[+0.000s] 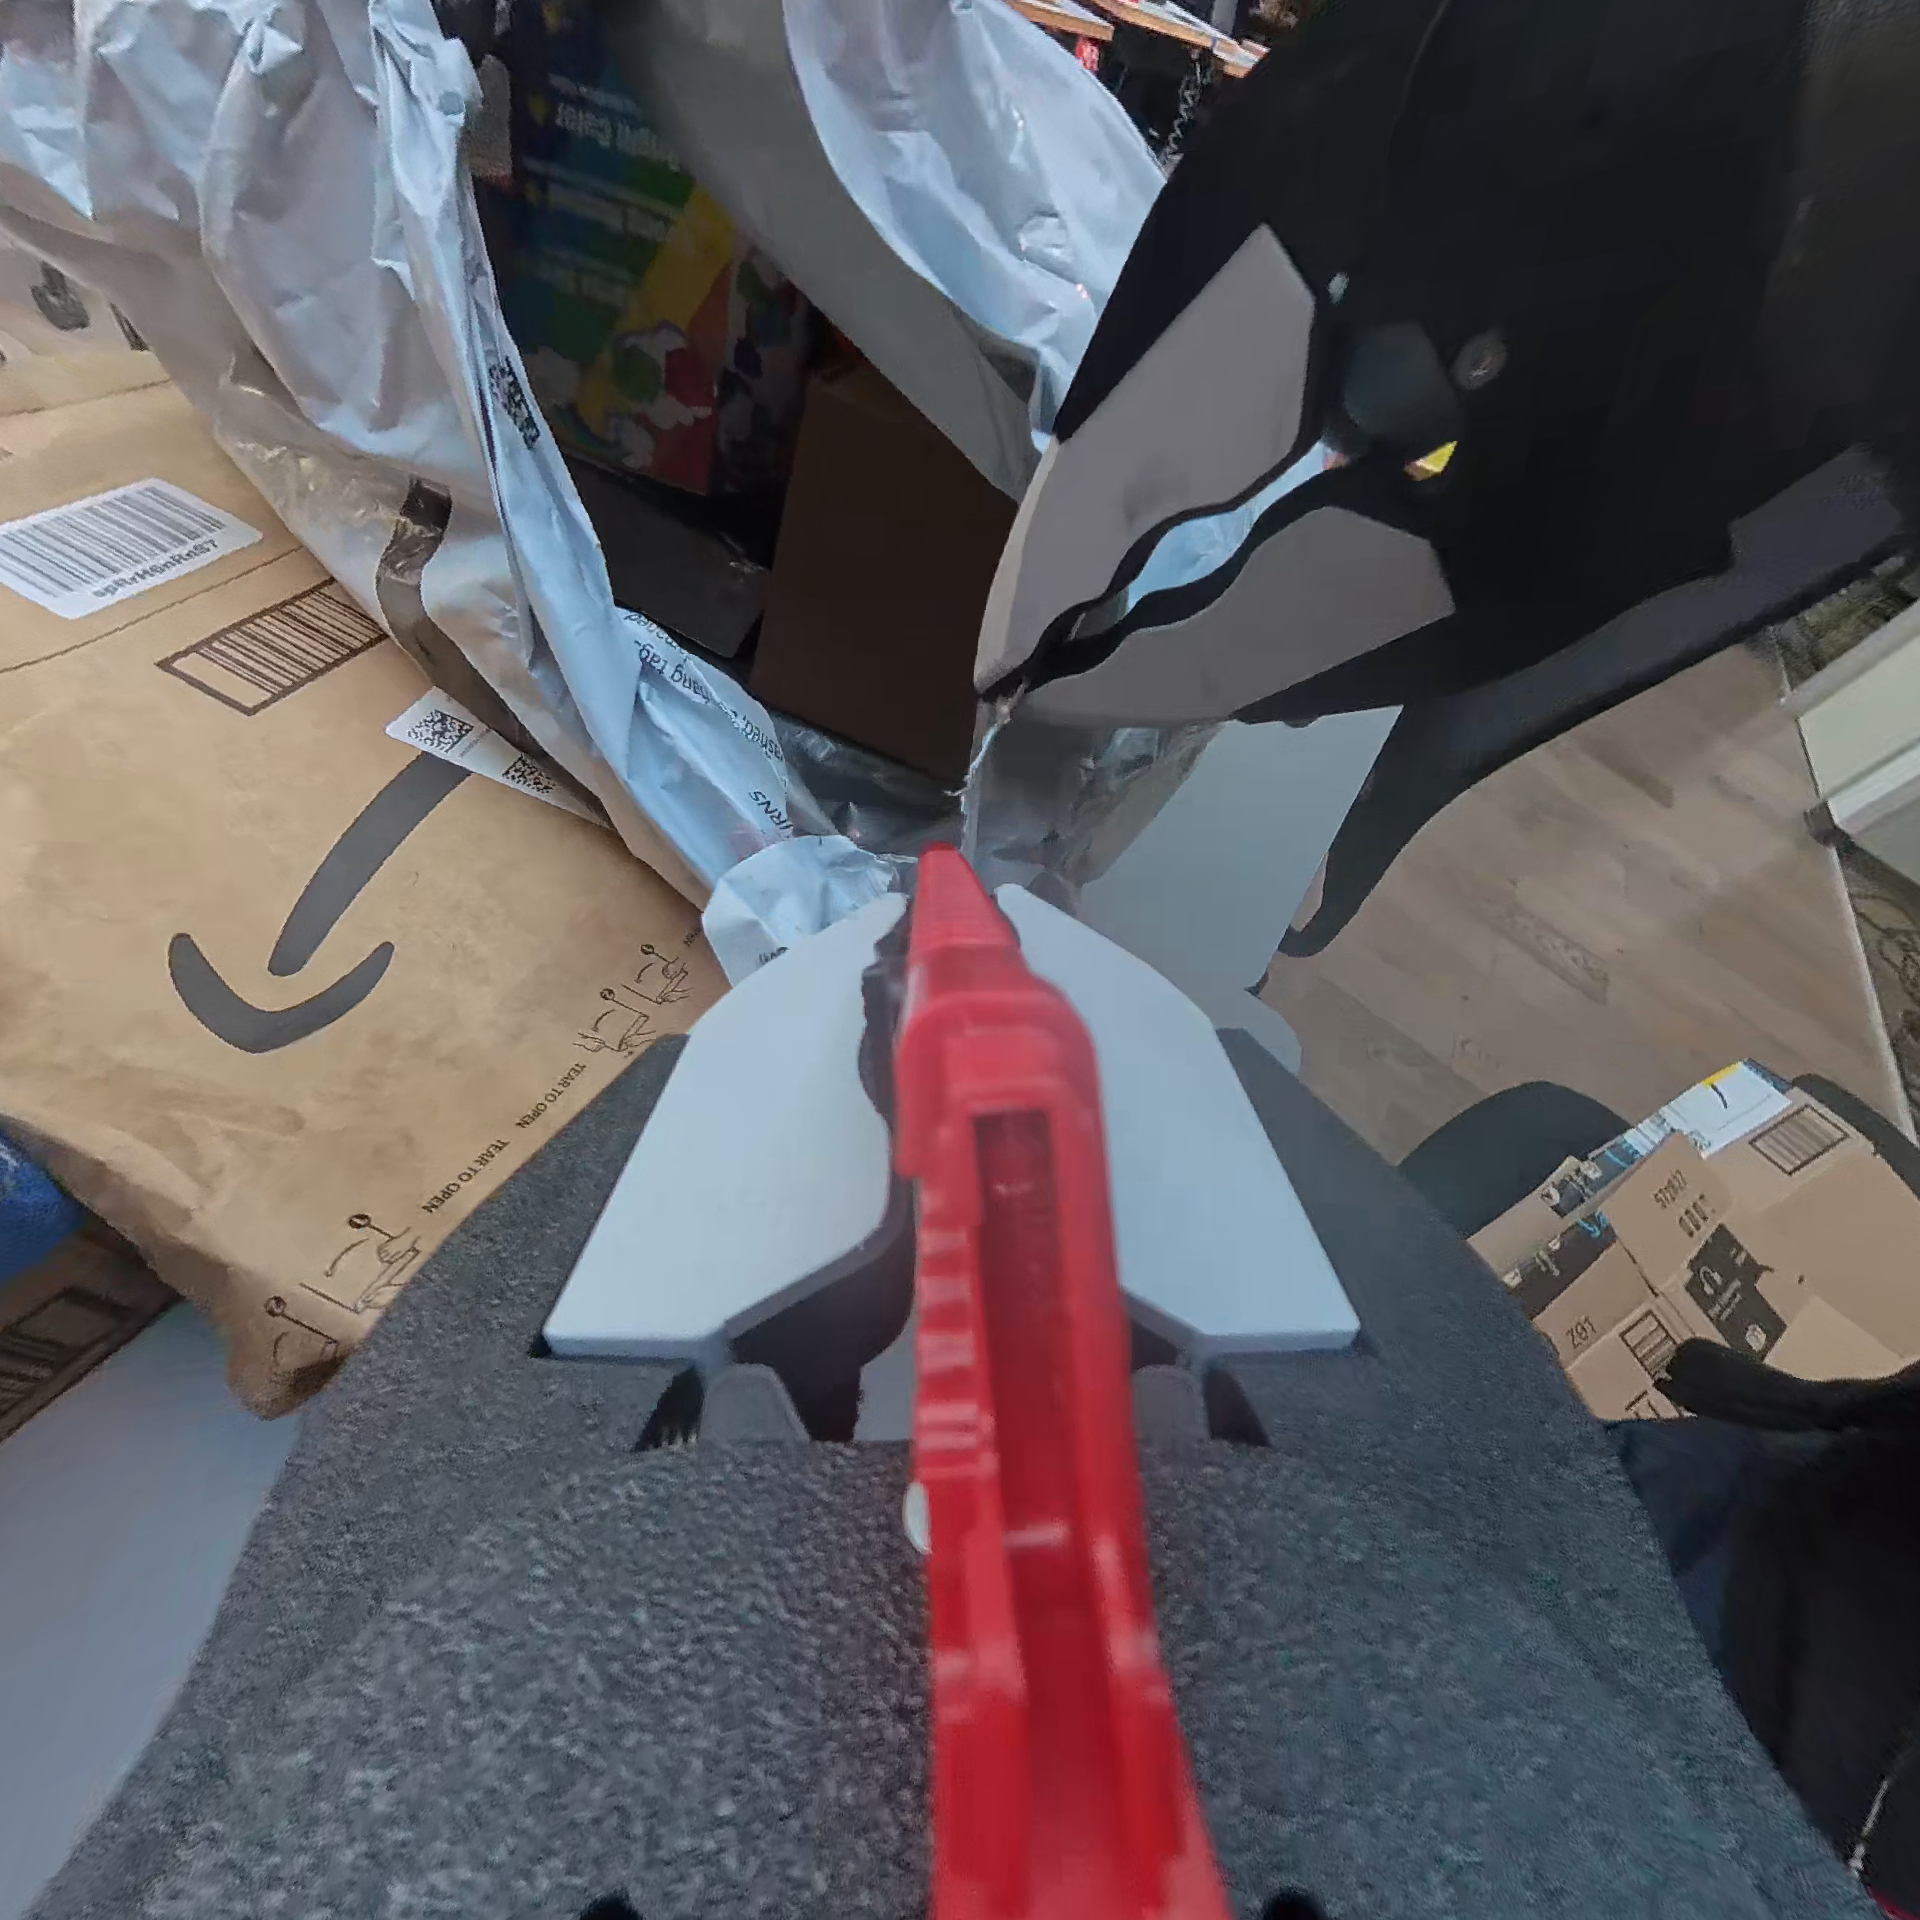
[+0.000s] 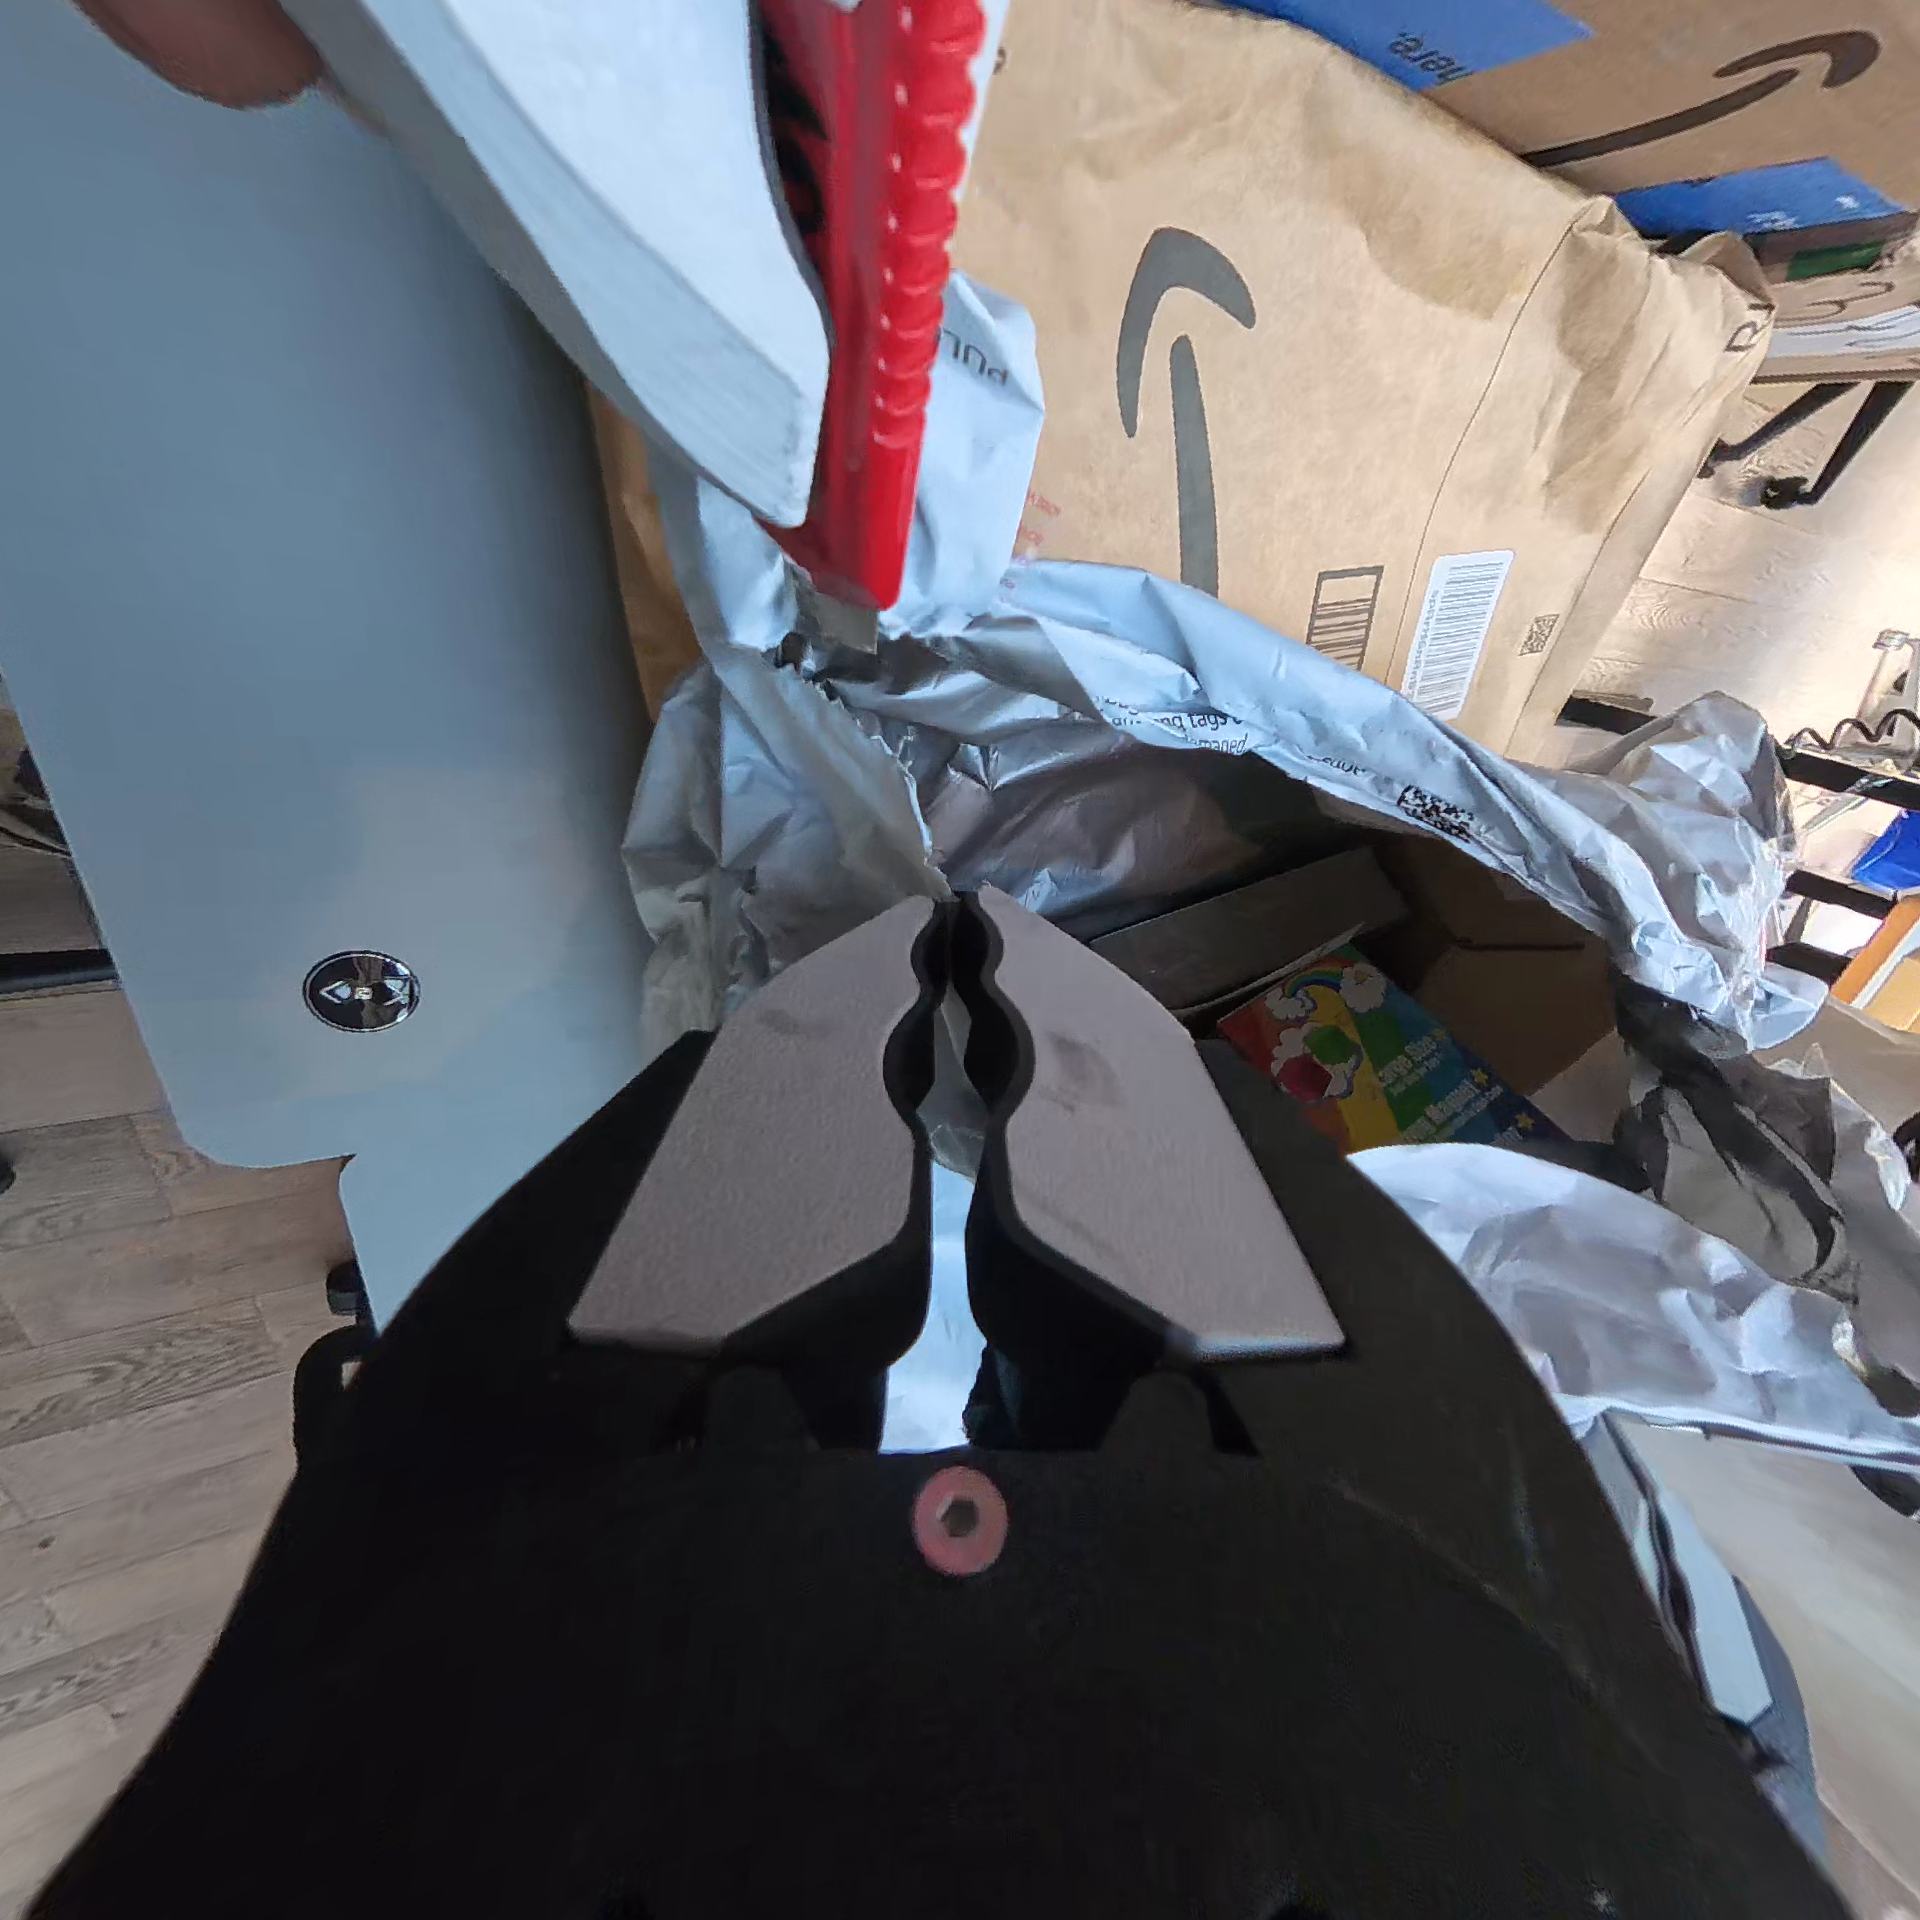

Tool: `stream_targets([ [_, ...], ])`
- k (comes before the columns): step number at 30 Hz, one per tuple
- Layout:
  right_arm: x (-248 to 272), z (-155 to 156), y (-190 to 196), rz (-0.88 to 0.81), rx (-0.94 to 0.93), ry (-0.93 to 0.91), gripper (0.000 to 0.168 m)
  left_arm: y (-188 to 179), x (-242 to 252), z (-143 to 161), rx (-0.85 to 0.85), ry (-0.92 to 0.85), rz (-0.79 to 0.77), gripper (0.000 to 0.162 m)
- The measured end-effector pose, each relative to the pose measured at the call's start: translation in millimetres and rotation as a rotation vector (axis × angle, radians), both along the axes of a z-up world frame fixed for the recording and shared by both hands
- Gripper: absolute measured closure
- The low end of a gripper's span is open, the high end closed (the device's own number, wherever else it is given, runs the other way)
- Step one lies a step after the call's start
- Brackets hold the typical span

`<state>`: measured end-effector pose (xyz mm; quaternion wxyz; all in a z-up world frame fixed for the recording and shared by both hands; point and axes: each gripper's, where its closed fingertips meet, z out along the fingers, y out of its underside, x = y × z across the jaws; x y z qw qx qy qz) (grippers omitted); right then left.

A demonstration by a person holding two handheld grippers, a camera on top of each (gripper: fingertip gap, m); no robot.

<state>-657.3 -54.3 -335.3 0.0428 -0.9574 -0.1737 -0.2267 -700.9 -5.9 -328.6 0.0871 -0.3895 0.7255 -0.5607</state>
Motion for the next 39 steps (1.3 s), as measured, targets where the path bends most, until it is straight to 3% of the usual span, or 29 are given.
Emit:
stream_targets([
  [5,-5.2,6.4,1.3,0.008,0.047,0.004,0.168,-9.9,-1.6,-17.1,0.063,-0.020,-0.026,0.150],
  [16,-19.9,8.5,-10.0,0.013,0.104,0.039,0.168,-11.4,-11.2,-25.5,0.261,-0.298,-0.232,0.150],
  [31,-27.9,18.2,-21.8,-0.058,0.247,0.061,0.168,-13.5,-13.5,-15.6,0.344,-0.489,-0.334,0.150],
  [39,-30.7,20.7,-28.8,-0.102,0.287,0.090,0.168,-15.4,-14.0,-11.5,0.338,-0.508,-0.377,0.150],
])
